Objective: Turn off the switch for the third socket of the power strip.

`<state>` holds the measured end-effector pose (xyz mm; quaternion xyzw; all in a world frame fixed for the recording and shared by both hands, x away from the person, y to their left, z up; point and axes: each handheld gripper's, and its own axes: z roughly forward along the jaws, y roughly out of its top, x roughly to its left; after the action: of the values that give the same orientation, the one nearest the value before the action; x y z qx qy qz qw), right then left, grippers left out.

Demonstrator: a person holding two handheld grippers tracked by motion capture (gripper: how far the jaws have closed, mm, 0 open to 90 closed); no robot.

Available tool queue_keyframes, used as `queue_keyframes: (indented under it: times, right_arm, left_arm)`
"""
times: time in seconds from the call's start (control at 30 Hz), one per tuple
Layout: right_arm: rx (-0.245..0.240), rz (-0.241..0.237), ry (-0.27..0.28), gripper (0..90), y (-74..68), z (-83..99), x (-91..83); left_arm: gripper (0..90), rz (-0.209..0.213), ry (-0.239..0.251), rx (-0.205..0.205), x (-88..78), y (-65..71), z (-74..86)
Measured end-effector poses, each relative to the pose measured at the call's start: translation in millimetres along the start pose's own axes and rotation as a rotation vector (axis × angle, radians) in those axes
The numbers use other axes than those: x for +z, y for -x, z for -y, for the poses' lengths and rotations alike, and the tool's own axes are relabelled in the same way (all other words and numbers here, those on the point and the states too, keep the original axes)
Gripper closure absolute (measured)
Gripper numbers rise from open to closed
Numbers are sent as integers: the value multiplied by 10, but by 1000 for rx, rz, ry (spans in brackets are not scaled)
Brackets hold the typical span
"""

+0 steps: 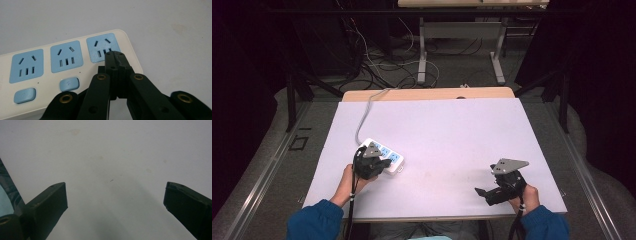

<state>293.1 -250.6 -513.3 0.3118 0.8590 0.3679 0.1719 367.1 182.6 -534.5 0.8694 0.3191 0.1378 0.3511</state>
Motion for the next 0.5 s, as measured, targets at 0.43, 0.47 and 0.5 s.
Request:
queue_keyframes:
  times: [0.43, 0.47, 0.5]
  right_arm:
    - [3, -4, -5, 45, 1, 0, -7]
    - [3, -4, -6, 45, 0, 0, -7]
    - [2, -4, -5, 45, 0, 0, -8]
  left_arm:
    - [900, 3, 5, -10, 2, -3, 2]
    - [900, 2, 5, -10, 1, -2, 2]
    - [900, 1, 5, -9, 1, -1, 1]
